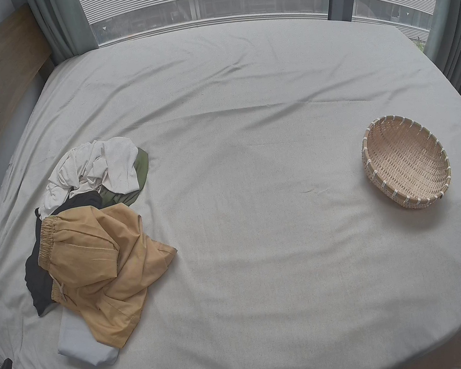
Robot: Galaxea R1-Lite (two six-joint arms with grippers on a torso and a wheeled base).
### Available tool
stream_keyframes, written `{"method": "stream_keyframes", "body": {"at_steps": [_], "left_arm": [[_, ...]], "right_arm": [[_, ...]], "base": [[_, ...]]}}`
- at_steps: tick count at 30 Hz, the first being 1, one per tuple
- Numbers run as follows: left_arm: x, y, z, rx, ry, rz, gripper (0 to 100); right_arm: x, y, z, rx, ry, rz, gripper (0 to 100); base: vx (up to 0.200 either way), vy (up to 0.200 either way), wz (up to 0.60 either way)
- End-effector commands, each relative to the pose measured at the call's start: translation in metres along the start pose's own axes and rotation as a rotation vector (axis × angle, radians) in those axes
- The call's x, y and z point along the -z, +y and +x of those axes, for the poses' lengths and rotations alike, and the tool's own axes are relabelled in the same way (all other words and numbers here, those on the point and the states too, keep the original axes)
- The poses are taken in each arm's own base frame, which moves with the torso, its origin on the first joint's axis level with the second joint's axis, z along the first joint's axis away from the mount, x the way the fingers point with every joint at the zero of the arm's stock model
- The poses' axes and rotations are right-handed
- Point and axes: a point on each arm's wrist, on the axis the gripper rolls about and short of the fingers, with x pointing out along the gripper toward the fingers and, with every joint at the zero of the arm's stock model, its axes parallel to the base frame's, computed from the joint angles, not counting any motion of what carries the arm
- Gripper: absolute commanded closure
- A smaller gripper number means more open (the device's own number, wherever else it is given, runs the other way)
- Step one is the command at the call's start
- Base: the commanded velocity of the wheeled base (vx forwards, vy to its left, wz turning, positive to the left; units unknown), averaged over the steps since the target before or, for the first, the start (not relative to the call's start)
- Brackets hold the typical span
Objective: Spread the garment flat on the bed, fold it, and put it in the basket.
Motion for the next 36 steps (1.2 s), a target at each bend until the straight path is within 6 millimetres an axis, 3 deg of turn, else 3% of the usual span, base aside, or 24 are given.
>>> {"method": "stream_keyframes", "body": {"at_steps": [1, 23, 25, 26, 28, 36], "left_arm": [[0.005, 0.0, 0.0, -0.002, 0.003, -0.002, 0], [0.004, 0.0, 0.0, -0.004, -0.008, 0.0, 0], [-0.026, -0.001, -0.005, -0.003, -0.128, -0.009, 0], [-0.053, -0.002, -0.01, -0.006, -0.195, -0.007, 0], [-0.08, -0.002, -0.005, 0.019, -0.181, -0.002, 0], [-0.082, -0.006, 0.041, 0.244, 0.086, -0.088, 0]], "right_arm": [[0.005, 0.0, 0.0, -0.001, 0.0, 0.0, 0], [0.005, 0.0, 0.0, -0.002, 0.0, 0.0, 0], [0.005, 0.0, 0.0, -0.002, 0.0, 0.0, 0], [0.005, 0.0, 0.0, -0.002, 0.0, 0.0, 0], [0.005, 0.0, 0.0, -0.001, 0.0, 0.0, 0], [0.005, 0.0, 0.0, -0.002, 0.0, 0.001, 0]], "base": [[0.0, 0.0, 0.0], [0.0, 0.0, 0.0], [0.0, 0.0, 0.0], [0.0, 0.0, 0.0], [0.0, 0.0, 0.0], [0.0, 0.0, 0.0]]}}
